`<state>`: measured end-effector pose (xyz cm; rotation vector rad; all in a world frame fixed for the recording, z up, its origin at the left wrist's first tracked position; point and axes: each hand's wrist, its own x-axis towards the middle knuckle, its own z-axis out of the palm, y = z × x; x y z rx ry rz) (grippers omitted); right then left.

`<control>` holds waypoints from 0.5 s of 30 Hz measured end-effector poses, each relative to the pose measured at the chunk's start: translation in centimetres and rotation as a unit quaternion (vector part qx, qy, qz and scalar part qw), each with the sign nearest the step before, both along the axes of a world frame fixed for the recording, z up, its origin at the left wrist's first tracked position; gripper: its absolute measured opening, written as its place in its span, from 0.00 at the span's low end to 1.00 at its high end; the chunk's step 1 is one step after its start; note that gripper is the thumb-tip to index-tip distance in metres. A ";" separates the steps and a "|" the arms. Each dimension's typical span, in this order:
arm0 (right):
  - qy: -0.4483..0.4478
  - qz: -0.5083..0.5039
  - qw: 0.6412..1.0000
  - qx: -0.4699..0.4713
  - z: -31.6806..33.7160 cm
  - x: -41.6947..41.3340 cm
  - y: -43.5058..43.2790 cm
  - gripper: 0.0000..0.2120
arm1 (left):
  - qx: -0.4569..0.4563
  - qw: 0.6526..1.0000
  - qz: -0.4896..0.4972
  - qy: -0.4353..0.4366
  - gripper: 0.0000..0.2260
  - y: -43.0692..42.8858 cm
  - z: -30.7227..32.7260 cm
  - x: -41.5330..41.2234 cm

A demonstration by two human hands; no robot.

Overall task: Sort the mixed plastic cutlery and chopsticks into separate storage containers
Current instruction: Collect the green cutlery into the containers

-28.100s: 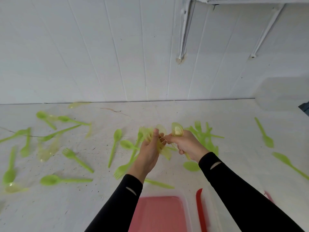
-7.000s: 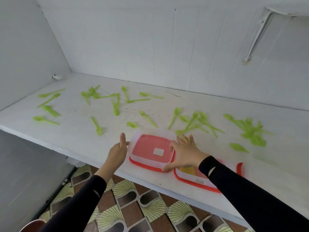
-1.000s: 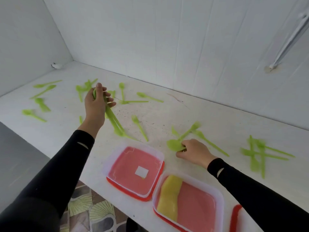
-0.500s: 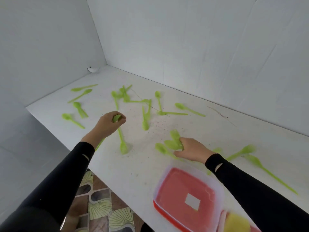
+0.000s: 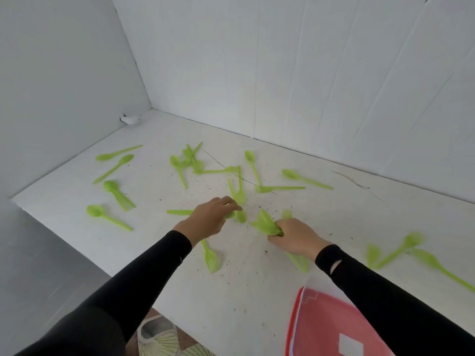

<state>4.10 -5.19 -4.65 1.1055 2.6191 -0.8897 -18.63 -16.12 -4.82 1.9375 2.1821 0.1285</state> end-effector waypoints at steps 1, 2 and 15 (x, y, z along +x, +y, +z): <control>0.021 -0.013 1.000 -0.004 0.2 -0.4 0.4 0.16 | -0.001 0.999 -0.029 0.016 0.25 0.7 -0.2 -0.3; 0.041 -0.023 0.999 -0.013 0.5 -0.7 0.8 0.15 | -0.002 0.998 -0.050 0.033 0.26 1.3 -0.5 -0.5; 0.084 -0.157 0.981 0.077 2.0 -5.3 11.2 0.16 | 0.086 0.978 -0.186 -0.026 0.20 4.0 -4.1 -3.4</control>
